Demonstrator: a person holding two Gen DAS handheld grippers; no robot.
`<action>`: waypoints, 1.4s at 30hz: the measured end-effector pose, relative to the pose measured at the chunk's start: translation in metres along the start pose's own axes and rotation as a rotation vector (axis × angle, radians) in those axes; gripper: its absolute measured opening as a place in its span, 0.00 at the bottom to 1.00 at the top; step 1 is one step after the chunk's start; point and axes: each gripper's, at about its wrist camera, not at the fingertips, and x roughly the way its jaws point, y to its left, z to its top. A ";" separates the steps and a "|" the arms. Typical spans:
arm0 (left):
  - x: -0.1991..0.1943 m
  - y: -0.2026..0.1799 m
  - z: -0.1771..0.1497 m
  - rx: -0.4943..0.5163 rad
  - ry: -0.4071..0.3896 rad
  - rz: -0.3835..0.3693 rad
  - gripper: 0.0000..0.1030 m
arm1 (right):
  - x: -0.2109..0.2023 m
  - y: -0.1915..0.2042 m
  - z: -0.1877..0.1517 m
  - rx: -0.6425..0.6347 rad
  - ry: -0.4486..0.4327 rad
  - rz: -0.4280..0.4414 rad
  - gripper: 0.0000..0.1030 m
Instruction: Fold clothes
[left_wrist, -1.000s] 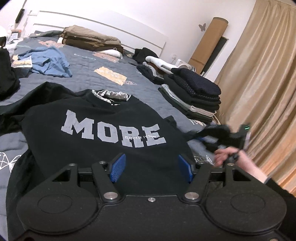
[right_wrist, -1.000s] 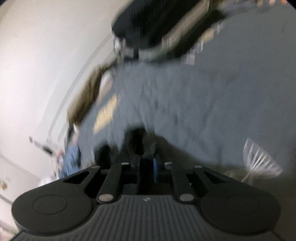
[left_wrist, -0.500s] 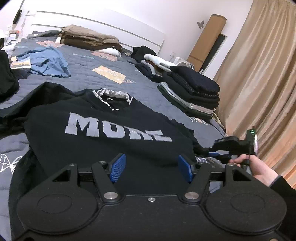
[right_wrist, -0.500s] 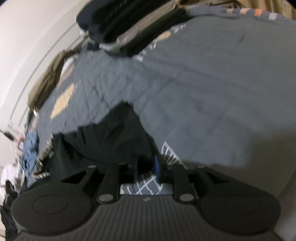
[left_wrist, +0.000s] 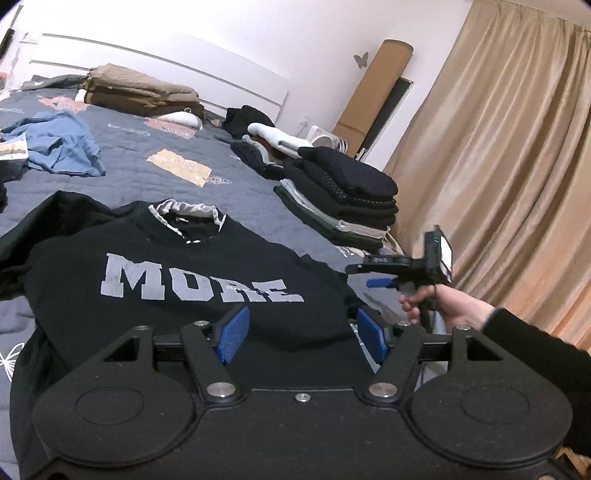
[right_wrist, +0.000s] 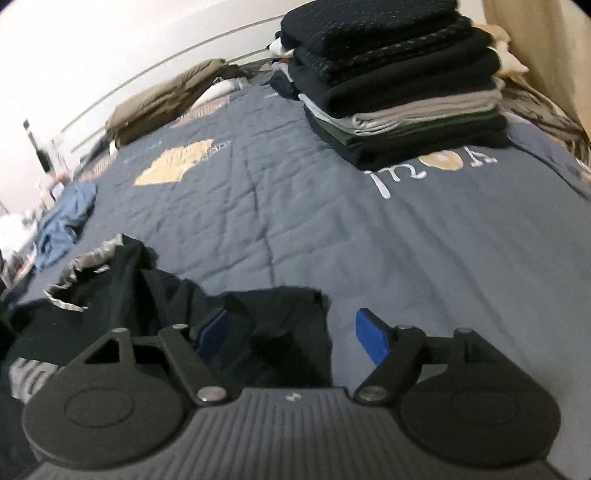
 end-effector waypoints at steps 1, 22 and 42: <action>0.001 0.001 0.000 0.000 0.003 0.004 0.62 | 0.006 0.001 0.003 -0.019 0.009 0.002 0.73; 0.002 0.010 -0.003 0.000 0.010 0.039 0.62 | 0.005 -0.014 0.037 0.111 -0.188 -0.034 0.11; -0.017 -0.009 -0.005 0.038 0.004 0.065 0.64 | -0.151 0.012 -0.051 0.015 -0.091 0.059 0.59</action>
